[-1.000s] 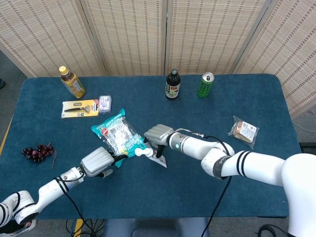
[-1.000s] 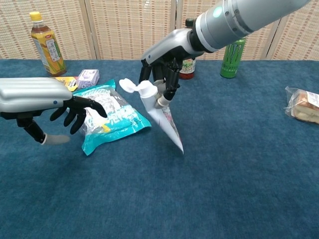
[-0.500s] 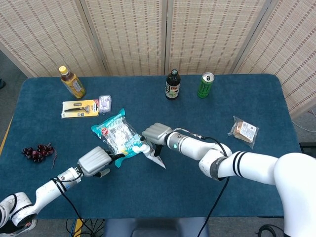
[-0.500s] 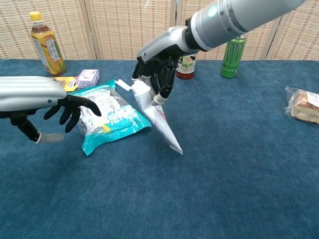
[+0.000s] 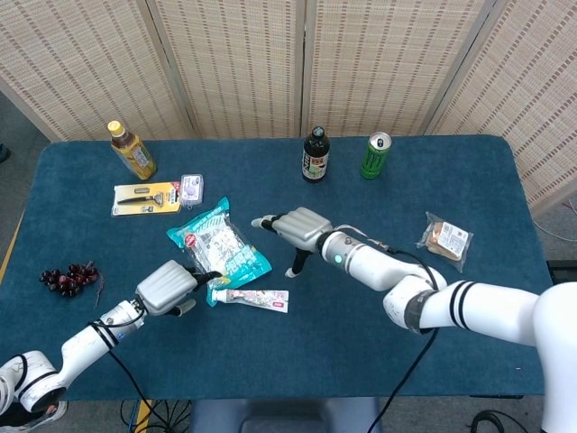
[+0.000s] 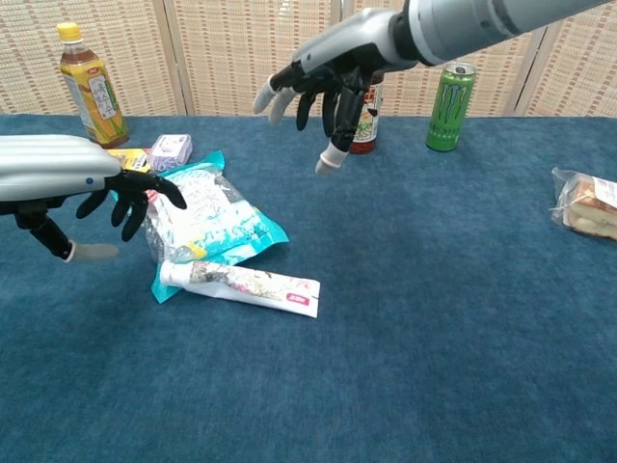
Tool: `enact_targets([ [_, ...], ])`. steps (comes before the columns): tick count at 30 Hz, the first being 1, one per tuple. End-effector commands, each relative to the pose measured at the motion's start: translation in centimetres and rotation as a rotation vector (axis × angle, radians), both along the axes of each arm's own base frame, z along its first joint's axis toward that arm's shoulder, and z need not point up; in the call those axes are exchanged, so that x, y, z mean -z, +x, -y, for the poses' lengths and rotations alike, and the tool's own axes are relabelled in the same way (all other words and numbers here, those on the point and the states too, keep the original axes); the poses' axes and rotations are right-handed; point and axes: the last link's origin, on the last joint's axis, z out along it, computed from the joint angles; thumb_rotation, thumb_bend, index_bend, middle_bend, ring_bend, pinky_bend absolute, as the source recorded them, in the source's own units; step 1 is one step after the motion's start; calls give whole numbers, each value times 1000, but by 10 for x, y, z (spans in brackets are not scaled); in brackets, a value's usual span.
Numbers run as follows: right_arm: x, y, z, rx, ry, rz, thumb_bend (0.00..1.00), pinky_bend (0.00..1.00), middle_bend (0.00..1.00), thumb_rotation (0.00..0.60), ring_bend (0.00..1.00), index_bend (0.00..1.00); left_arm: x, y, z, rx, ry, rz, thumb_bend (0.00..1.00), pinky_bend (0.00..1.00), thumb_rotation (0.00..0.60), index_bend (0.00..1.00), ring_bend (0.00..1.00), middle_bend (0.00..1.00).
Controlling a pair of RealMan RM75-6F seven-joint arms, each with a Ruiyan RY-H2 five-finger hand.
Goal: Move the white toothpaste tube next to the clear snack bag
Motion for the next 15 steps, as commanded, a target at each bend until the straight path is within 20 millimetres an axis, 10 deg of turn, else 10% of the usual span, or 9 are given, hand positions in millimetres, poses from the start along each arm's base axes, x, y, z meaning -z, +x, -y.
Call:
enact_targets([
  [1,-26,-30,-4,27,-90,2,0,281,184,600,182,0,-10,-7,-3,-30,50,4,331,562,600,164,404,446],
  [15,-91,-140,-56,200,-417,28,66,330,301,600,242,147,-61,-56,13,-253,359,90,331,452,600,165,328,374],
])
